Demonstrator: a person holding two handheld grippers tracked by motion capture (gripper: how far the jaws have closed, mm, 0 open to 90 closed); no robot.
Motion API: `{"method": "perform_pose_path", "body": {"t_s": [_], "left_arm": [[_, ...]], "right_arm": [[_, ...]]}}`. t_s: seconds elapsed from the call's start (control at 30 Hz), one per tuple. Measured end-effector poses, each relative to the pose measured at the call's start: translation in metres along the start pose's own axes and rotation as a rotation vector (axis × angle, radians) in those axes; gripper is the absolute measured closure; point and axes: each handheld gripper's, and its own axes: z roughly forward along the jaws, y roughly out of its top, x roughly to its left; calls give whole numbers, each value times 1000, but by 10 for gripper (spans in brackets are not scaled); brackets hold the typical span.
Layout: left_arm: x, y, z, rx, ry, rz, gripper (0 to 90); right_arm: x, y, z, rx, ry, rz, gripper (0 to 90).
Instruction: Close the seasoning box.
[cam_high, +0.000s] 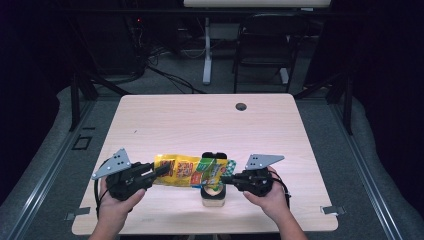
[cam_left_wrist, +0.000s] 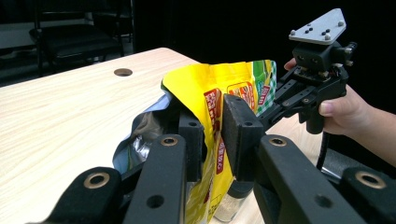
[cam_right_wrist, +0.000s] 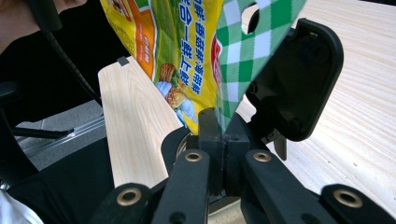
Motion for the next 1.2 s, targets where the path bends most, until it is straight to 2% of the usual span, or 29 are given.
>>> {"method": "perform_pose_path", "body": {"t_s": [0.3, 0.67, 1.2], "left_arm": [[2, -4, -2, -10, 3, -4, 784], [5, -10, -5, -17, 3, -16, 785], [6, -11, -3, 2, -2, -15, 784]], "right_arm": [[-4, -3, 0, -35, 26, 34, 882], [-4, -3, 0, -62, 46, 52, 881], [-4, -3, -1, -76, 21, 52, 900]]}}
